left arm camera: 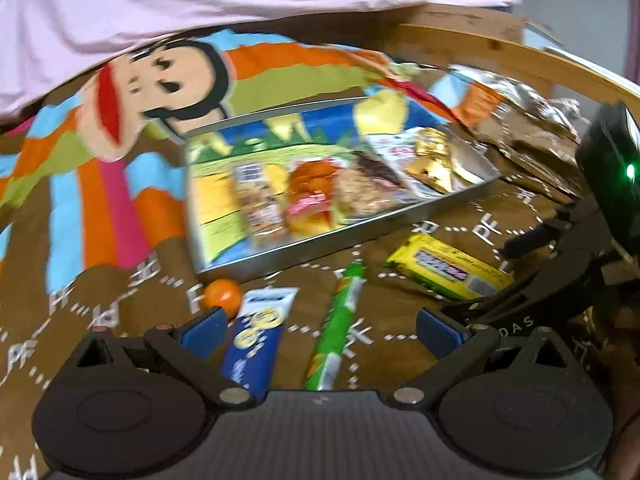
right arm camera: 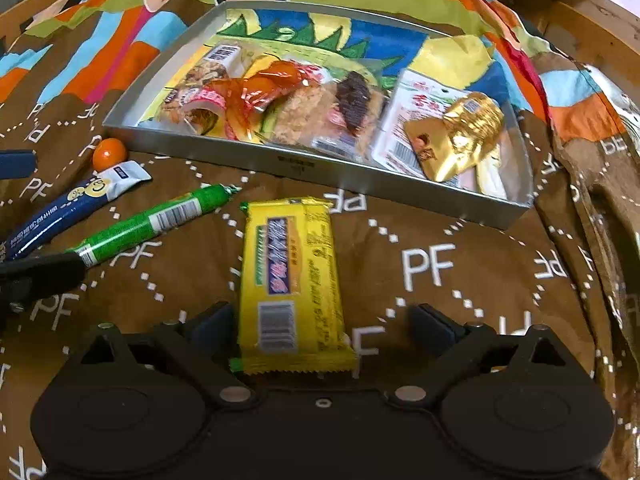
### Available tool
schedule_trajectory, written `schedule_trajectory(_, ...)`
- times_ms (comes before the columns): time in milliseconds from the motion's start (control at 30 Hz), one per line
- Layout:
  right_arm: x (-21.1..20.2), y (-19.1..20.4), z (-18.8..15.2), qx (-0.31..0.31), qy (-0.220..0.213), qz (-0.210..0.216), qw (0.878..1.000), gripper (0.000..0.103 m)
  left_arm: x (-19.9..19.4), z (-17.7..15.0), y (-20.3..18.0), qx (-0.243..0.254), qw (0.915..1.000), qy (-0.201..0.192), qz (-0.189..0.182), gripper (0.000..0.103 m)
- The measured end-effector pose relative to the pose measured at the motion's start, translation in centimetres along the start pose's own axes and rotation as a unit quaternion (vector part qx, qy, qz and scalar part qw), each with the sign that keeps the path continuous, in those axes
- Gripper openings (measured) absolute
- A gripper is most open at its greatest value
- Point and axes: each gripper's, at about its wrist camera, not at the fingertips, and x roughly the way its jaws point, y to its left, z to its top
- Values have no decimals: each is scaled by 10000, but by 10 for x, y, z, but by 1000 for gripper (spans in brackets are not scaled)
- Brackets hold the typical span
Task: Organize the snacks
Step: 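Grasp the yellow chocolate bar with the right tool while the left tool grasps the green sausage stick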
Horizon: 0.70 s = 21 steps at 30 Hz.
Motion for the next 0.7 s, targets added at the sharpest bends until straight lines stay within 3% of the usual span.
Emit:
schedule_trajectory(167,0,-14,0,311,44,138,9994,94,15,-2,-14,378,9991,53,-173,103)
schedule_trajectory(333,-4,-8,1,144,-58,146,9998,83,21,-6,-21,756,9967,111,-292,100)
schedule_trajectory(500,-6,-10,1,185,-92,151,9997,81,26,-6,-22,745,9953,132,-599,97)
schedule_trajectory(700,-6,-13,1,248,-88,126,9996,81,35,-1,-19,611,9950,227,-756,85)
